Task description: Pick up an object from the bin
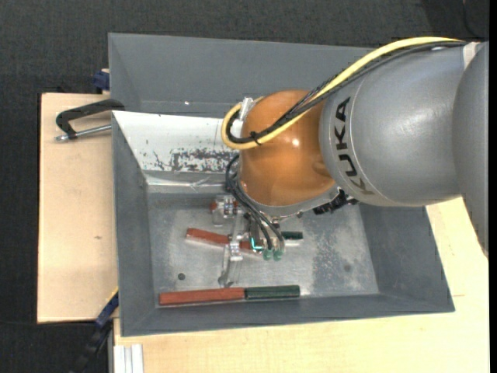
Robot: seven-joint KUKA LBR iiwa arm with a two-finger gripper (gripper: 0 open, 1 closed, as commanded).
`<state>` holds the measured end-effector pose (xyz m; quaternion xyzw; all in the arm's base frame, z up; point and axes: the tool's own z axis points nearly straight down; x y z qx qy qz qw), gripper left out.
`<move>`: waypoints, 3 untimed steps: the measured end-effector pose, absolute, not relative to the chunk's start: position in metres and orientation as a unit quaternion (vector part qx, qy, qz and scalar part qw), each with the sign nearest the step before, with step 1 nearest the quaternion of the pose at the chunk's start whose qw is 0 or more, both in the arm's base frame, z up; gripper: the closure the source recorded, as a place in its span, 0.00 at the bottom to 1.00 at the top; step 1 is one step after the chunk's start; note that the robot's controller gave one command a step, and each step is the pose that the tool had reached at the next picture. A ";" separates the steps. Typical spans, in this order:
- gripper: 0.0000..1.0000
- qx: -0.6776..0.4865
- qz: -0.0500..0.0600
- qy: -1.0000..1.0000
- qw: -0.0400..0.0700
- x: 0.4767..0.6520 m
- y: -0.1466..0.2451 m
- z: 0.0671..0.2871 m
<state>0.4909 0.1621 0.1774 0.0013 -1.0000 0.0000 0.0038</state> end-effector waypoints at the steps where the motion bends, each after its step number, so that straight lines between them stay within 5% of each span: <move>1: 0.00 0.000 -0.001 -1.000 0.000 0.493 0.161 0.182; 2: 0.00 -0.057 -0.001 -0.998 -0.002 0.504 0.159 0.148; 3: 0.00 -0.075 -0.001 -0.997 -0.002 0.514 0.129 0.083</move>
Offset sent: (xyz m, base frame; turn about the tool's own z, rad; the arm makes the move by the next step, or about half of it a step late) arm 0.0317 -0.0094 -0.1055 0.3585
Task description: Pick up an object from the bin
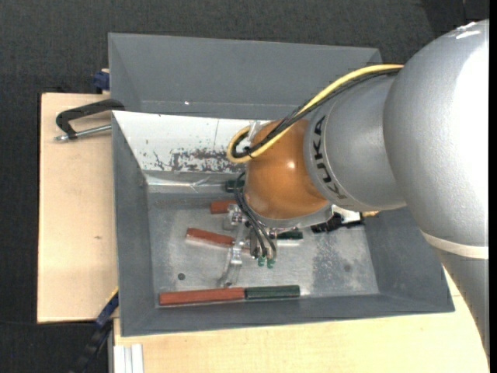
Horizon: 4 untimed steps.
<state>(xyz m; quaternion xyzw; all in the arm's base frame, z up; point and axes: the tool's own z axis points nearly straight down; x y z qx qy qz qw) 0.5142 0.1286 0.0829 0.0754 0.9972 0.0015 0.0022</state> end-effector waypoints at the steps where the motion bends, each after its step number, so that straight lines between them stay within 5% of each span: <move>1: 1.00 0.148 0.001 0.989 0.001 0.522 0.152 0.071; 3: 1.00 0.089 -0.001 0.996 -0.002 0.531 0.158 0.088; 4: 1.00 0.076 0.001 0.997 0.001 0.502 0.138 0.221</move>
Offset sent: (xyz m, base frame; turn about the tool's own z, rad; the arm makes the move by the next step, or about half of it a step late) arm 0.0000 0.0000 0.0000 0.0000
